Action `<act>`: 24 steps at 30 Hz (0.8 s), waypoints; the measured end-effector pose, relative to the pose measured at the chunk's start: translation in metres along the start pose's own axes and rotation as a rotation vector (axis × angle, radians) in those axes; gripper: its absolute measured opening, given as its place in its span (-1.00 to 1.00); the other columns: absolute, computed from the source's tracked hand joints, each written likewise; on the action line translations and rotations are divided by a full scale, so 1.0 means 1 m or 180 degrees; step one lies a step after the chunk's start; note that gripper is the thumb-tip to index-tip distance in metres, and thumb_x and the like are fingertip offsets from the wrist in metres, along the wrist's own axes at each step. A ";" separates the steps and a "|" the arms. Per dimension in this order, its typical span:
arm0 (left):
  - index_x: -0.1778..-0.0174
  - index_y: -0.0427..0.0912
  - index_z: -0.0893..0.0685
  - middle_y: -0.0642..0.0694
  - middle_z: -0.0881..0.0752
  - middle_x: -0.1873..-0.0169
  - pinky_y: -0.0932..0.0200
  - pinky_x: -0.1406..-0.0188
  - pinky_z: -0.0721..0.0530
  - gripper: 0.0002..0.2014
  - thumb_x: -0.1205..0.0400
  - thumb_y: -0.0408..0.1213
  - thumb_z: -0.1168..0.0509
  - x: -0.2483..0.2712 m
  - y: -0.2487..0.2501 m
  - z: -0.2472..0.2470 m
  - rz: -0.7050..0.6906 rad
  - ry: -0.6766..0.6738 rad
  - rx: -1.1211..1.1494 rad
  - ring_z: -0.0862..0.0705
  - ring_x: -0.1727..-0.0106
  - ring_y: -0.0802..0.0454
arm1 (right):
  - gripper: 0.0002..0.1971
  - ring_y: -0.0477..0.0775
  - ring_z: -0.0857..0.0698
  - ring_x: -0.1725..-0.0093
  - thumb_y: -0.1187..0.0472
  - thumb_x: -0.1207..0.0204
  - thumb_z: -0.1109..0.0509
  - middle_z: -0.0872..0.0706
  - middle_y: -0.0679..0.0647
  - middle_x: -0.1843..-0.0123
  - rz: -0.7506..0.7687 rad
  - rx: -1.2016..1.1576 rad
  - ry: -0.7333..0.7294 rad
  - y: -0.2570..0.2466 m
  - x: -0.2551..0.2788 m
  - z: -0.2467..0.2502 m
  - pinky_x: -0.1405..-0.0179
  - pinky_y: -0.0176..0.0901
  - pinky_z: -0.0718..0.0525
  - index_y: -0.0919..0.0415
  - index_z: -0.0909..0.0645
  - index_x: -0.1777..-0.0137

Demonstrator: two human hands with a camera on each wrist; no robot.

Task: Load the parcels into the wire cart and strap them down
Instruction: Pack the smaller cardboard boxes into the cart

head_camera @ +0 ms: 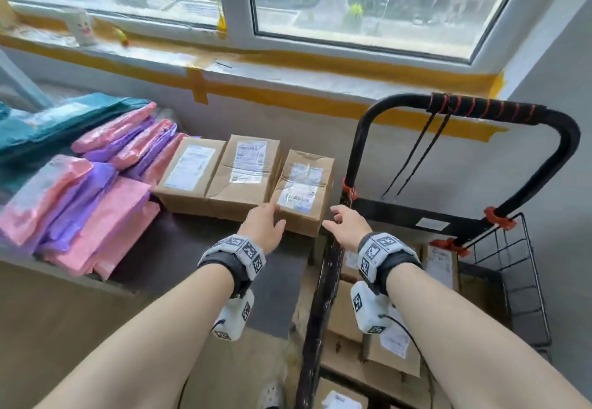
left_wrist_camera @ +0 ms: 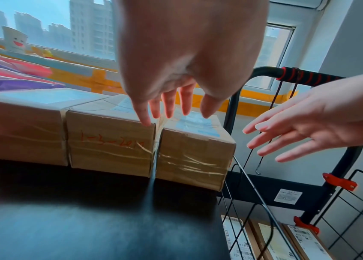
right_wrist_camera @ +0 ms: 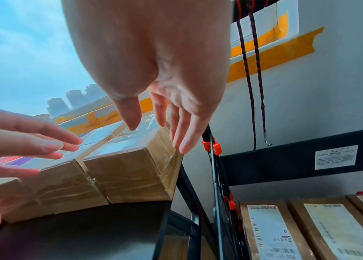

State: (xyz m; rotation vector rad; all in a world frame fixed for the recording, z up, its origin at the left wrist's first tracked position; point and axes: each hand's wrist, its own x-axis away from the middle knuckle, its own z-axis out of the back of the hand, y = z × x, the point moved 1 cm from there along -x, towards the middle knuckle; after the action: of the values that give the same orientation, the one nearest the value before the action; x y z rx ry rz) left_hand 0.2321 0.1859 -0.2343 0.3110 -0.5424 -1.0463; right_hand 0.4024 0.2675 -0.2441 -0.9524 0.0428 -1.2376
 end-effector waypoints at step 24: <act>-0.48 -0.26 -0.43 -0.22 -0.60 -0.28 0.18 -0.17 -0.54 -0.58 -0.70 -0.24 -0.20 -0.040 -0.010 0.015 -0.0365 -0.0272 0.0971 -0.59 -0.26 -0.09 | -0.32 0.05 -0.57 -0.35 0.44 -0.46 -0.44 -0.60 0.12 -0.38 -0.0489 -0.2447 0.0743 -0.003 -0.009 -0.035 -0.37 0.10 -0.58 0.15 -0.30 -0.56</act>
State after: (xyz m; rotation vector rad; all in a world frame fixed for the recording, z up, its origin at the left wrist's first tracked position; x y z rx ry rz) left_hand 0.2012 0.2169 -0.2377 0.5735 -0.7705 -1.0910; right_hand 0.3785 0.2541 -0.2687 -1.4788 0.6800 -1.5010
